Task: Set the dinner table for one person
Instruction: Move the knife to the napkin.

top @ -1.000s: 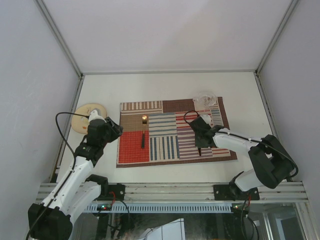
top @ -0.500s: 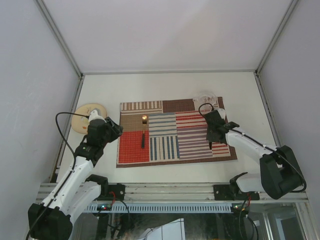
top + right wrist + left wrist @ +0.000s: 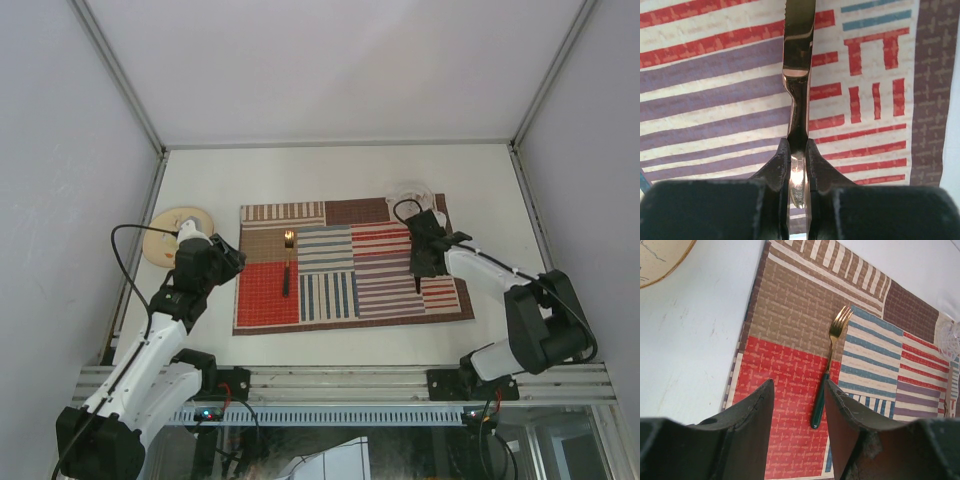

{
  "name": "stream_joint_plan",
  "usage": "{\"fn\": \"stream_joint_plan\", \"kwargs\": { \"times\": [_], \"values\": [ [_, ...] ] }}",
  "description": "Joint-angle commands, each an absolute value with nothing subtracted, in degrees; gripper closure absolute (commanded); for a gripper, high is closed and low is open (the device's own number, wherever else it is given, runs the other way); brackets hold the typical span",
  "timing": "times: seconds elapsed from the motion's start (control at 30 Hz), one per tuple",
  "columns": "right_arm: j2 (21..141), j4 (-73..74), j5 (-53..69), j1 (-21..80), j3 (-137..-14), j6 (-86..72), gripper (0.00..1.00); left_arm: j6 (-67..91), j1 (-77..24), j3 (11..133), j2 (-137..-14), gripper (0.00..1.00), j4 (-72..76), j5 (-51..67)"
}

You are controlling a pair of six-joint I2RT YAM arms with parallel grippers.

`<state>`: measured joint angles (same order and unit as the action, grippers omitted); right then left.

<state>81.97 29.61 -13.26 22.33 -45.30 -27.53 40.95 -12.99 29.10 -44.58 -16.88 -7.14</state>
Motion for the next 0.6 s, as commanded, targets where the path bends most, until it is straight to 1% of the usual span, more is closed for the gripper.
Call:
{"fn": "stream_joint_plan", "kwargs": {
  "times": [0.0, 0.17, 0.57],
  "values": [
    [84.9, 28.0, -11.4, 21.9, -50.4, -25.3, 1.0, 40.2, -12.7, 30.7, -44.0, 0.51, -15.4, -7.0],
    [88.0, 28.6, -10.0, 21.6, -52.6, -24.6, 1.0, 40.1, -12.7, 30.8, -44.1, 0.51, -15.4, -7.2],
    [87.7, 29.2, -8.4, 21.7, -50.4, -24.9, 1.0, 40.2, -12.7, 30.8, -45.8, 0.51, -14.3, -6.9]
  ]
}}
